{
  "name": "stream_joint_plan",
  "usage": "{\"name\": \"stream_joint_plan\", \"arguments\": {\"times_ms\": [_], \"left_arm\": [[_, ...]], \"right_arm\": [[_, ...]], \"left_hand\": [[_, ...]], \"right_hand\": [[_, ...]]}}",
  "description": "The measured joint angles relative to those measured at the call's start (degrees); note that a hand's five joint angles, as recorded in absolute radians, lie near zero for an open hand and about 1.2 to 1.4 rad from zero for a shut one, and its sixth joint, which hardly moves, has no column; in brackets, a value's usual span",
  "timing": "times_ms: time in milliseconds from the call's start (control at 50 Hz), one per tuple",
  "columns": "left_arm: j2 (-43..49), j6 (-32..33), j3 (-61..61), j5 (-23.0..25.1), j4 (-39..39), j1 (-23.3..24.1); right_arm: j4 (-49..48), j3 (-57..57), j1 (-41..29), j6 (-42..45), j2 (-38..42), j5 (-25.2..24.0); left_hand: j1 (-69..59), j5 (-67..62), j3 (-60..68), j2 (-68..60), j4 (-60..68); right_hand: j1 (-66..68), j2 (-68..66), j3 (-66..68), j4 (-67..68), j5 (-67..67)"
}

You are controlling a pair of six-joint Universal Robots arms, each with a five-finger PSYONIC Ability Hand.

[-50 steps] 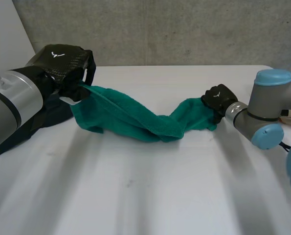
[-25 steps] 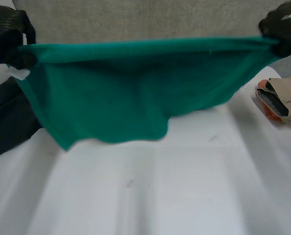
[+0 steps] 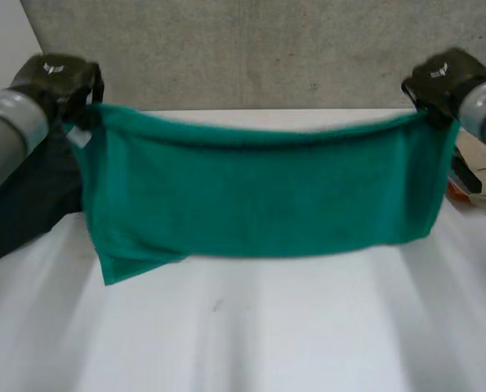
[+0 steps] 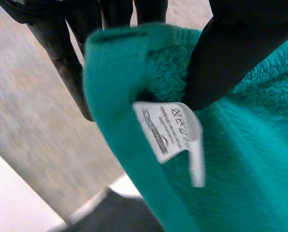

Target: Fold the laundry.

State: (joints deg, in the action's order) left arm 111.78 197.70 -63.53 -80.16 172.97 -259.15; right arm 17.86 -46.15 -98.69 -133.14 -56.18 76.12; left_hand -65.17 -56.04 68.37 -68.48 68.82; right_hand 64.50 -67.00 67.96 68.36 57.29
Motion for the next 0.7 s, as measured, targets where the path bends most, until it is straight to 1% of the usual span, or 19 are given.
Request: {"name": "stream_joint_plan", "arguments": {"times_ms": [60, 80, 100, 120, 140, 180, 200, 220, 260, 300, 360, 480, 600, 700], "left_arm": [[7.17, 0.84, 9.78, -1.11, 8.93, 0.83], [9.29, 0.91, 13.56, -1.24, 13.32, 1.02], [10.6, 0.86, 16.22, -1.2, 16.97, 1.09], [11.26, 0.81, 17.72, -1.13, 19.21, 1.12], [12.2, 0.58, 20.18, -0.9, 23.66, 1.14], [12.71, 0.02, 22.19, -0.56, 28.9, 1.1], [12.73, -0.39, 22.9, -0.37, 31.6, 1.07], [12.54, -0.98, 23.32, -0.2, 34.48, 1.03], [11.92, -1.95, 22.85, -0.19, 37.35, 0.91], [11.08, -2.84, 21.15, -0.38, 38.46, 0.73], [9.84, -3.71, 17.37, -0.76, 38.12, 0.47], [8.4, -4.16, 5.68, -0.83, 35.83, 0.26], [10.06, -3.63, -4.62, 0.18, 35.25, 0.61], [12.99, -2.37, -12.04, 0.23, 34.75, 1.27]], "right_arm": [[-13.83, 7.0, -1.88, -1.93, 5.82, 3.71], [-20.98, 9.88, -2.43, -2.63, 7.71, 4.91], [-26.85, 11.84, -2.76, -3.15, 8.91, 5.64], [-29.16, 12.55, -2.88, -3.34, 9.32, 5.89], [-35.77, 14.21, -3.17, -3.94, 10.24, 6.41], [-42.48, 15.06, -3.38, -4.78, 10.69, 6.54], [-44.23, 15.13, -3.43, -5.07, 10.71, 6.5], [-49.18, 14.82, -3.52, -6.11, 10.52, 6.14], [-52.85, 13.66, -3.48, -7.48, 10.01, 5.51], [-54.96, 11.51, -3.29, -9.23, 9.16, 4.64], [-54.91, 8.48, -2.82, -11.12, 8.25, 3.7], [-49.62, 0.43, -1.6, -14.02, 7.37, 0.93], [-44.02, -6.85, -1.44, -13.68, 8.71, -1.53], [-39.23, -12.0, -1.57, -10.59, 10.99, -2.35]], "left_hand": [[0.0, 0.0, 0.01, -0.07, 0.0], [0.0, 0.0, 0.01, -0.07, 0.0], [0.0, 0.0, 0.01, -0.07, 0.0], [0.0, 0.0, 0.01, -0.07, 0.0], [0.0, 0.0, 0.01, -0.08, 0.0], [0.0, 0.0, 0.01, -0.08, 0.01], [0.0, 0.0, 0.01, -0.08, 0.0], [0.0, 0.0, 0.01, -0.08, 0.0], [0.0, -0.36, 0.01, -0.08, 0.0], [0.0, -0.62, 0.01, -0.08, 0.01], [0.0, -0.7, 0.01, -0.08, 0.0], [0.0, -0.7, 0.01, -0.08, 0.01], [0.0, -0.7, 0.01, -0.1, 0.01], [0.0, -0.7, 0.01, -0.11, 0.01]], "right_hand": [[0.0, -0.01, 0.0, 0.05, -0.01], [0.0, 0.0, 0.0, 0.05, -0.01], [0.0, 0.0, 0.0, 0.05, -0.01], [0.0, 0.0, 0.0, 0.05, -0.01], [0.0, 0.0, 0.0, 0.05, -0.01], [0.0, 0.0, 0.0, 0.05, -0.01], [0.0, -0.01, 0.0, 0.06, -0.02], [0.0, 0.0, 0.0, 0.06, 0.2], [0.0, 0.0, 0.0, 0.06, 0.26], [0.0, 0.0, 0.0, 0.06, 0.27], [0.0, 0.0, 0.0, 0.06, 0.26], [0.0, 0.0, 0.0, 0.06, 0.27], [0.0, 0.0, 0.0, 0.06, 0.26], [0.0, -0.01, 0.0, 0.06, 0.27]]}}
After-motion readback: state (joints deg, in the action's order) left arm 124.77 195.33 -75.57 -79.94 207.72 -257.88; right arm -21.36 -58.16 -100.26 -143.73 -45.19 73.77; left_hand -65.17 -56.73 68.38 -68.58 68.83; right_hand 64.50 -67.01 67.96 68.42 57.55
